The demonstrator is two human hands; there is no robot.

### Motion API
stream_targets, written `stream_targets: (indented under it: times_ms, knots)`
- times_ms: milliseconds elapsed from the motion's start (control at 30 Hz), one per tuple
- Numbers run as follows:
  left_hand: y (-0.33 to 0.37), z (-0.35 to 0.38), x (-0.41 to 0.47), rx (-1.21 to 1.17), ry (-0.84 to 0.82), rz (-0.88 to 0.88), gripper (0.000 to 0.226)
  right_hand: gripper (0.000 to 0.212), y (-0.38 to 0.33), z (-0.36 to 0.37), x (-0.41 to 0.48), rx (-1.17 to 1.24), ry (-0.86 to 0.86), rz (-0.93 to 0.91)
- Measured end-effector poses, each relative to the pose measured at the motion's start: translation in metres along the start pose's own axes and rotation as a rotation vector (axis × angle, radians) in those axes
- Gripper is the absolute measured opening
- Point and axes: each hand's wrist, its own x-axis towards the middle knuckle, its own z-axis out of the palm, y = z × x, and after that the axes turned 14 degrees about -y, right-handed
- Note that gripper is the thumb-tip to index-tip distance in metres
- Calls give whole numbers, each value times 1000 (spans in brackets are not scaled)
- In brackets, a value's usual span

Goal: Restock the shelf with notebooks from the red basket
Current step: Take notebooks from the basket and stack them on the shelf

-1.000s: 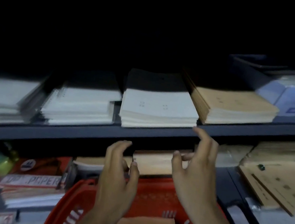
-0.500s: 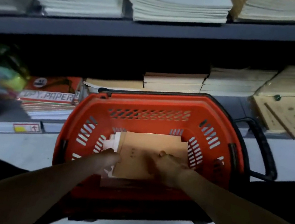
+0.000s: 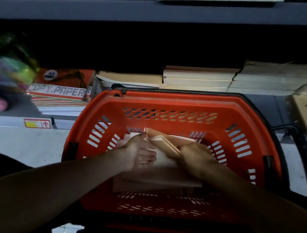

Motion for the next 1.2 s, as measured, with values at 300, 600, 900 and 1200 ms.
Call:
stream_targets:
  times_ms: [300, 600, 900, 1200]
  knots:
    - [-29, 32, -38, 160, -207, 220, 33, 34, -22, -14, -26, 170, -37, -164]
    - [-42, 29, -80, 372, -87, 575, 29, 74, -19, -24, -58, 747, -292, -135]
    - [19, 13, -122, 785, -132, 918, 34, 56, 35, -64, -86, 1035, 138, -257]
    - [23, -21, -67, 846, 17, 728, 44, 40, 31, 0, -42, 799, 182, -158]
